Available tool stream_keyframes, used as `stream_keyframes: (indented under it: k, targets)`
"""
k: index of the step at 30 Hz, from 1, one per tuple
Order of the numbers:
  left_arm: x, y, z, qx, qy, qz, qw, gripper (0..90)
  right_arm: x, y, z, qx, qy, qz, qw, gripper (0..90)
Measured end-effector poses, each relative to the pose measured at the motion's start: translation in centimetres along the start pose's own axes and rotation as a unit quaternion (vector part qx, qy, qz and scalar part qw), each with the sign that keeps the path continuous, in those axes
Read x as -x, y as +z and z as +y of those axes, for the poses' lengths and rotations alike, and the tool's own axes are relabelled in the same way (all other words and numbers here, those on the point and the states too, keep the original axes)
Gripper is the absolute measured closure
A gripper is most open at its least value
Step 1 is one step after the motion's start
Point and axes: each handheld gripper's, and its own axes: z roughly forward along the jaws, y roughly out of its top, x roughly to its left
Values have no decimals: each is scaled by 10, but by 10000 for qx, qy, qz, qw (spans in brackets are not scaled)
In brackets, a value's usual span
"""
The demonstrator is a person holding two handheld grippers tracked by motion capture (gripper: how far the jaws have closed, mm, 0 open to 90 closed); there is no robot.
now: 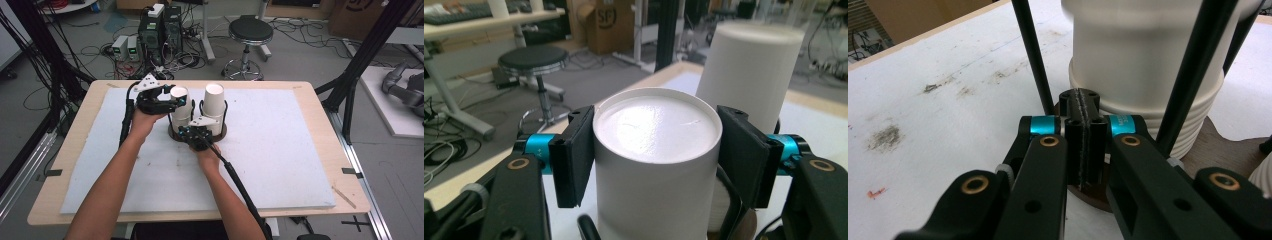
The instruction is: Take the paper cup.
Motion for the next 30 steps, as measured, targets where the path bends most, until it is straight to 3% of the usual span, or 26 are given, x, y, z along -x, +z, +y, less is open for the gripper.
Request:
stream_keyframes:
  k: [7, 17, 19, 22, 25, 26, 30]
  targets:
    - [0, -13, 16, 311, -90, 36, 9995, 351, -1, 0, 0, -19, 8, -9, 10000, 900]
    - [9, -38, 46, 677, -34, 172, 9976, 356, 0, -1, 0, 5, -47, 109, 9999, 857]
    - [11, -42, 47, 685, -37, 171, 9975, 356, -1, -1, 0, 41, -83, 152, 9998, 826]
    - [15, -53, 50, 733, -72, 119, 9972, 357, 0, -7, 0, 13, -182, 358, 9992, 684]
    - [22, -63, 48, 699, -43, 29, 9975, 357, 1, -14, 1, 39, -164, 513, 9985, 654]
    - [24, -66, 47, 714, -31, 9, 9974, 357, 2, -22, 3, 67, -295, 644, 9975, 599]
    - [31, -75, 41, 720, -45, -57, 9974, 357, 3, -35, 5, 63, -486, 781, 9957, 540]
